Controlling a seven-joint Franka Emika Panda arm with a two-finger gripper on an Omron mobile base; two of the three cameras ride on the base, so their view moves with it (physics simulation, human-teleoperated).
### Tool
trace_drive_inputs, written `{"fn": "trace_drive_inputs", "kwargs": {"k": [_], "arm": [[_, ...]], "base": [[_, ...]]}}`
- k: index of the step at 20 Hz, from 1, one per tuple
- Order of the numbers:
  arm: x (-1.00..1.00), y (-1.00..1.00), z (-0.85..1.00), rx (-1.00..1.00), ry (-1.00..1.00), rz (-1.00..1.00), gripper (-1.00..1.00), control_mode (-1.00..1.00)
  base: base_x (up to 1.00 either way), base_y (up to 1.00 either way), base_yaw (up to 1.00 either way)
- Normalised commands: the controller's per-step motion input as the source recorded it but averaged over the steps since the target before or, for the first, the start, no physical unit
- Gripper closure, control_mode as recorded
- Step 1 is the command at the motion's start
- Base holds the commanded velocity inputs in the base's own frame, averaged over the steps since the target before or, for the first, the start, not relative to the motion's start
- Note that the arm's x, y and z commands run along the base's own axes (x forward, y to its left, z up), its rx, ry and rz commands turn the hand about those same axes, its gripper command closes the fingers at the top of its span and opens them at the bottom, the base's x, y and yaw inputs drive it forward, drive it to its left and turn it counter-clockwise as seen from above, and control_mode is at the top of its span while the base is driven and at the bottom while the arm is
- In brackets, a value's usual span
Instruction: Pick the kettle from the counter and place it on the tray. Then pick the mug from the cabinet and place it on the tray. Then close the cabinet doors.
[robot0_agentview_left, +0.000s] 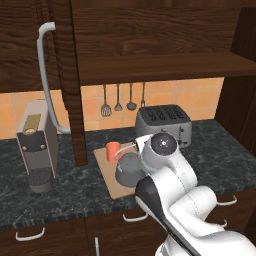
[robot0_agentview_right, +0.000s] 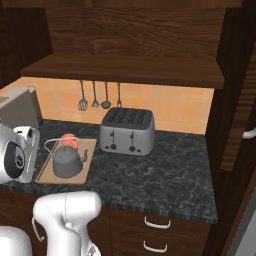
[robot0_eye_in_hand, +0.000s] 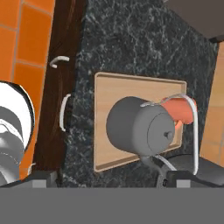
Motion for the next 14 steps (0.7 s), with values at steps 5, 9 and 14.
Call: {"fn": "trace_drive_inputs", "kwargs": {"k": [5, 9, 14], "arm": [[-0.83, 0.25, 0.00, -0.16, -0.30, 0.08, -1.00, -1.00], [-0.79, 0.36, -0.01, -0.17, -0.27, 0.16, -1.00, -1.00], [-0.53, 0.61, 0.11, -0.13, -0.28, 0.06, -1.00, -1.00]], "base": [[0.00, 0.00, 0.00], [0.00, 0.00, 0.00], [0.00, 0.00, 0.00]]}}
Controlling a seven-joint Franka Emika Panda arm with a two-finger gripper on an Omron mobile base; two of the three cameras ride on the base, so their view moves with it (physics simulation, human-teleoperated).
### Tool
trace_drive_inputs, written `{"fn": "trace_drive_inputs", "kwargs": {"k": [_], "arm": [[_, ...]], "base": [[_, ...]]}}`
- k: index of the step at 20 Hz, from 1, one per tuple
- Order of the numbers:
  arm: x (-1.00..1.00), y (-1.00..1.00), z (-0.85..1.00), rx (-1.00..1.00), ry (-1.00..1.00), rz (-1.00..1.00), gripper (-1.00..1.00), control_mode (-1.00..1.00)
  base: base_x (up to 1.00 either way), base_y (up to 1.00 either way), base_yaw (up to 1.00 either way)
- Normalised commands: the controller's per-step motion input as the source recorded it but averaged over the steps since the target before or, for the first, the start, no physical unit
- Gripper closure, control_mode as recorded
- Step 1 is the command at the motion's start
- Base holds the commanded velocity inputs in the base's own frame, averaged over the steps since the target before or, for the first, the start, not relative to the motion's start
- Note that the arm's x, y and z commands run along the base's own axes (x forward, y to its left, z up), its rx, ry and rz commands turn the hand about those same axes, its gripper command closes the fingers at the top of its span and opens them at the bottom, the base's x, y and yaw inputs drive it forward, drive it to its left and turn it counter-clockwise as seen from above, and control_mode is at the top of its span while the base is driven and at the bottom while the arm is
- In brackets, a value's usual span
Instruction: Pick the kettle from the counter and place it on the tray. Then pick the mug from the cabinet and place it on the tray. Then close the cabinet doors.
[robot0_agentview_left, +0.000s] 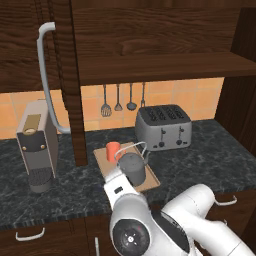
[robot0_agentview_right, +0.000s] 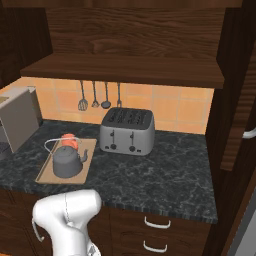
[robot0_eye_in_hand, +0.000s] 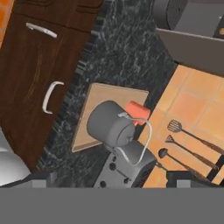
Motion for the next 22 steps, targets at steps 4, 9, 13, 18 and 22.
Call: {"fn": "trace_drive_inputs", "kwargs": {"k": [4, 9, 13, 18, 22], "arm": [[-0.22, 0.85, 0.48, -0.13, -0.15, 0.00, -1.00, -1.00], [-0.16, 0.94, 0.48, -0.09, -0.08, -0.05, -1.00, -1.00], [-0.01, 0.96, 0.38, -0.08, -0.01, -0.16, -1.00, -1.00], [0.00, 0.95, 0.38, -0.09, -0.01, -0.19, -1.00, -1.00], [0.00, 0.74, 0.45, -0.08, -0.05, -0.27, -1.00, -1.00]], "base": [[0.00, 0.00, 0.00], [0.00, 0.00, 0.00], [0.00, 0.00, 0.00], [0.00, 0.00, 0.00], [0.00, 0.00, 0.00]]}}
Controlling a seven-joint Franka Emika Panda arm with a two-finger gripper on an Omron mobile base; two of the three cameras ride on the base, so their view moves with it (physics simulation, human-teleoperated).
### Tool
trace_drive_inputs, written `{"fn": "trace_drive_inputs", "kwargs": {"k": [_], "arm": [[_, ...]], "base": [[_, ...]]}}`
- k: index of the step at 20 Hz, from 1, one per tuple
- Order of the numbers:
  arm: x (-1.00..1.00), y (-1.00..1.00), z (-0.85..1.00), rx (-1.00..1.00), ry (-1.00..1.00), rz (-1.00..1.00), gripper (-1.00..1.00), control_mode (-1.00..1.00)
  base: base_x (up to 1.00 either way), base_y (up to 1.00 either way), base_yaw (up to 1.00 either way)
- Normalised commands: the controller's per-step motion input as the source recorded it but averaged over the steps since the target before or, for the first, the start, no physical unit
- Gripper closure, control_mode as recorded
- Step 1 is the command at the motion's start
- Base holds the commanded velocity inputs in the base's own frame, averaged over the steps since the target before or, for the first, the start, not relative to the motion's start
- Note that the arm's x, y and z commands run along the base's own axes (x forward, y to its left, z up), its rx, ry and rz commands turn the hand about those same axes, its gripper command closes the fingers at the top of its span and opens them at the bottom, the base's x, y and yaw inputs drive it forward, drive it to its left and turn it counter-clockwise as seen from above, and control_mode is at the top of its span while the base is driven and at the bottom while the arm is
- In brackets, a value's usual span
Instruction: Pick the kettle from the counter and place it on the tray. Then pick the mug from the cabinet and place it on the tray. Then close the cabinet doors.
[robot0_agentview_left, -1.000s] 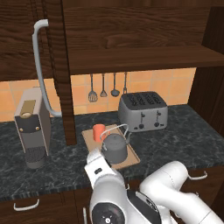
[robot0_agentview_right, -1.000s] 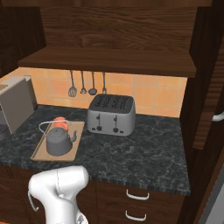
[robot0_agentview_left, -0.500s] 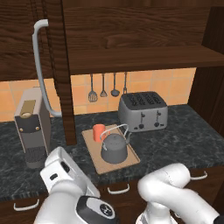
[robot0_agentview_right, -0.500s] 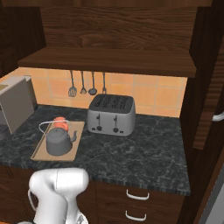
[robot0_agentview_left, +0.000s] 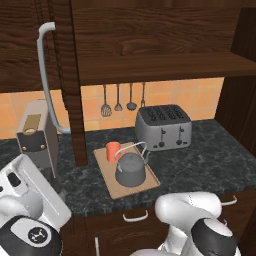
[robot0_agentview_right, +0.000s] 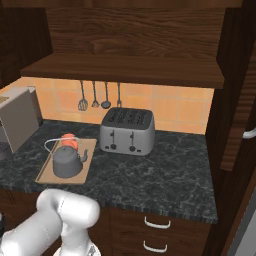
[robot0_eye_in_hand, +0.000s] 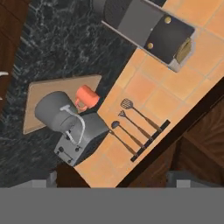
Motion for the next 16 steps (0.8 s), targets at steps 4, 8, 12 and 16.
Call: {"fn": "trace_drive_inputs", "kwargs": {"k": [4, 8, 12, 16], "arm": [[0.03, 0.16, 0.49, -0.02, -0.02, -0.32, -1.00, -1.00], [0.10, 0.00, 0.48, 0.00, 0.00, -0.24, -1.00, -1.00], [0.12, -0.11, 0.42, 0.00, -0.03, -0.19, -1.00, -1.00], [0.00, -0.41, 0.42, 0.00, -0.11, -0.12, -1.00, -1.00]], "base": [[0.00, 0.00, 0.00], [0.00, 0.00, 0.00], [0.00, 0.00, 0.00], [0.00, 0.00, 0.00]]}}
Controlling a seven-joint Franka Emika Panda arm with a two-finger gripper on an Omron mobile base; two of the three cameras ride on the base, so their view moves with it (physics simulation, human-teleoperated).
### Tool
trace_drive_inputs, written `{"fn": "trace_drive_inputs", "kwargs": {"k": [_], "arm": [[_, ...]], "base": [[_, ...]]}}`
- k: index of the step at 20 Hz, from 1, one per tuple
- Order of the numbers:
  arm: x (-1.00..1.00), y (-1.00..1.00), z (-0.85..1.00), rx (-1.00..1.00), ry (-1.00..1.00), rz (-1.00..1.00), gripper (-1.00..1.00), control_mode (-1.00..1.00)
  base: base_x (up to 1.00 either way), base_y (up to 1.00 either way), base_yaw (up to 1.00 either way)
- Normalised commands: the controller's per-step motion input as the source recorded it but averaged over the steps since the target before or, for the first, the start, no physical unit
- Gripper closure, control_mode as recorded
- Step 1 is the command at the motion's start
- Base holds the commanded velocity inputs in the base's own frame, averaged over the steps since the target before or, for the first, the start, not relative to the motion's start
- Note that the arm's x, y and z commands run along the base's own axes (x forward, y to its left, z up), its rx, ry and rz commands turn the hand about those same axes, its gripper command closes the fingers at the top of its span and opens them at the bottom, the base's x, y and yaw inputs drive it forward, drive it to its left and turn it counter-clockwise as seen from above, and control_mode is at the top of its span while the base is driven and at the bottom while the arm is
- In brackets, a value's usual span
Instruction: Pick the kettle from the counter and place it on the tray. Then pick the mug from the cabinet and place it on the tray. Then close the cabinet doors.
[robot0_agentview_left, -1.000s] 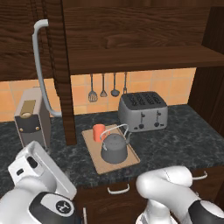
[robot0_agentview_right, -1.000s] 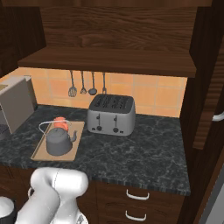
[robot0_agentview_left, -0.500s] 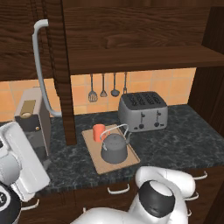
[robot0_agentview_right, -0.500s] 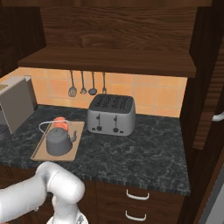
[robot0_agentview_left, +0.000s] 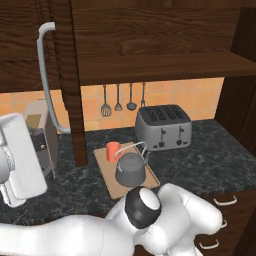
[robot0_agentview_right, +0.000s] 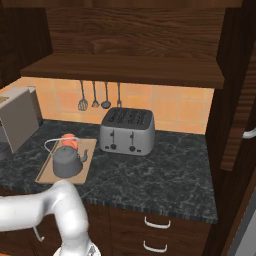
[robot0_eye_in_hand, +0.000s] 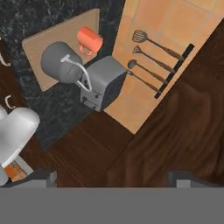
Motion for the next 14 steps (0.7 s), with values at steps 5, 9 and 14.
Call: {"fn": "trace_drive_inputs", "kwargs": {"k": [5, 9, 14], "arm": [[-0.05, -0.70, 0.45, 0.03, -0.03, -0.11, -1.00, -1.00], [-0.18, -0.86, 0.27, 0.11, 0.04, -0.30, -1.00, -1.00], [-0.10, -0.95, 0.28, 0.09, 0.03, -0.33, -1.00, -1.00]], "base": [[0.00, 0.00, 0.00], [0.00, 0.00, 0.00], [0.00, 0.00, 0.00]]}}
